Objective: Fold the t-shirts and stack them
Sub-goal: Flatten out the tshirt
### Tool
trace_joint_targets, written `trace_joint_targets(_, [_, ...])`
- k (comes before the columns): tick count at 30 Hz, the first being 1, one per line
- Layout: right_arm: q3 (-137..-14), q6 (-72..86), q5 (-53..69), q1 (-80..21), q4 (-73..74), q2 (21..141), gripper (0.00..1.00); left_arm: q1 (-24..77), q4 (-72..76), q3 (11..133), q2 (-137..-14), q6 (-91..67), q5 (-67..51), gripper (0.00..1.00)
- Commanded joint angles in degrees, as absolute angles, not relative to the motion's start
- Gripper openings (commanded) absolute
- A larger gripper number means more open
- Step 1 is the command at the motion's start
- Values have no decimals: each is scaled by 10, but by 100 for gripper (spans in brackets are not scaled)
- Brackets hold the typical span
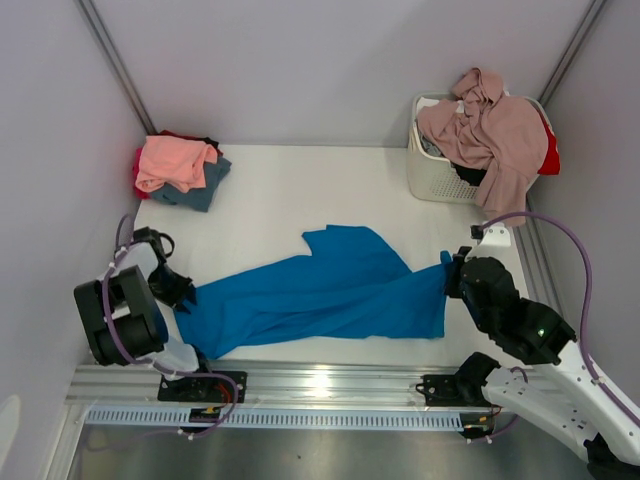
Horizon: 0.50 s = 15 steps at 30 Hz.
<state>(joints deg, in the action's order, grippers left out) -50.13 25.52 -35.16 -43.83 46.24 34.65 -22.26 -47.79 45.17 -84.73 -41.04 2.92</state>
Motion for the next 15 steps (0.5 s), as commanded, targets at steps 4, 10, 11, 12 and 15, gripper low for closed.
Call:
trace_joint_targets(4, [-501,262,-364,-441,452,342,2,-246,-450,503,-892,-393,13,31])
trace_joint_targets(10, [-503,252,-346,-440,436,344,56,-246,-447,527,-901,-395,12,33])
trace_joint_targets(11, [-504,252,-344,-440,433,344,71,-247,-444,526,-899,-395,7,33])
trace_joint_targets(12, [-505,251,-343,-440,432,347,77,-246,-440,526,-897,-394,5,33])
trace_joint_targets(15, [-514,244,-348,-441,409,355,84,-245,-424,515,-890,-395,-17,33])
